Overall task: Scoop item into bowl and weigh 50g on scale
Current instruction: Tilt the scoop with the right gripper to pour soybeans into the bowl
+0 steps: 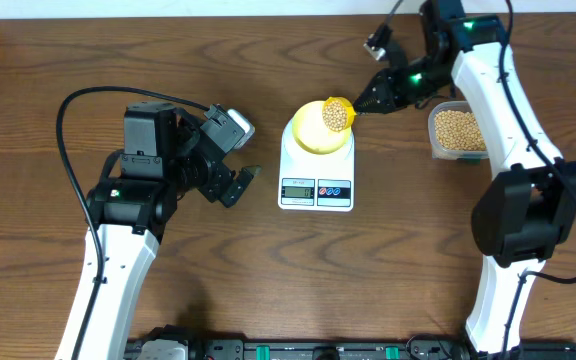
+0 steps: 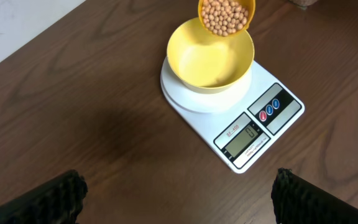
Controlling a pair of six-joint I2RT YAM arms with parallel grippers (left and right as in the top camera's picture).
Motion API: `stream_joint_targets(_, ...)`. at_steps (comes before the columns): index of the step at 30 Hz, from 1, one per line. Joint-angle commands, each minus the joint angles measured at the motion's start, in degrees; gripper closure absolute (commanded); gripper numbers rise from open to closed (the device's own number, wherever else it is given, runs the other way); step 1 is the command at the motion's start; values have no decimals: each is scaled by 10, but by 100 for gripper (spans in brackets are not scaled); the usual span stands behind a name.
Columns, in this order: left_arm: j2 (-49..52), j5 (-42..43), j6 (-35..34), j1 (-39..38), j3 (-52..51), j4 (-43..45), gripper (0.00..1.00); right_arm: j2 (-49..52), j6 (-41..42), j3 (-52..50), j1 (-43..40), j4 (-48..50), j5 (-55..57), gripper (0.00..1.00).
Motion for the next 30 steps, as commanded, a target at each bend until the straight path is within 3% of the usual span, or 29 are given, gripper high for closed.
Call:
stream_joint_targets(1, -3, -4, -7, 3, -7, 2, 3, 1, 4, 28, 26, 3, 101, 99)
stream_joint_targets(15, -3, -4, -7, 3, -7, 2, 3, 1, -24, 64, 90, 25, 230, 99)
stream_joint_targets(25, -3, -4, -7, 3, -7, 2, 3, -6, -108, 76, 132, 23, 294, 99)
stream_joint_targets(30, -3, -4, -7, 3, -7, 2, 3, -6, -112, 76, 145, 23, 301, 99)
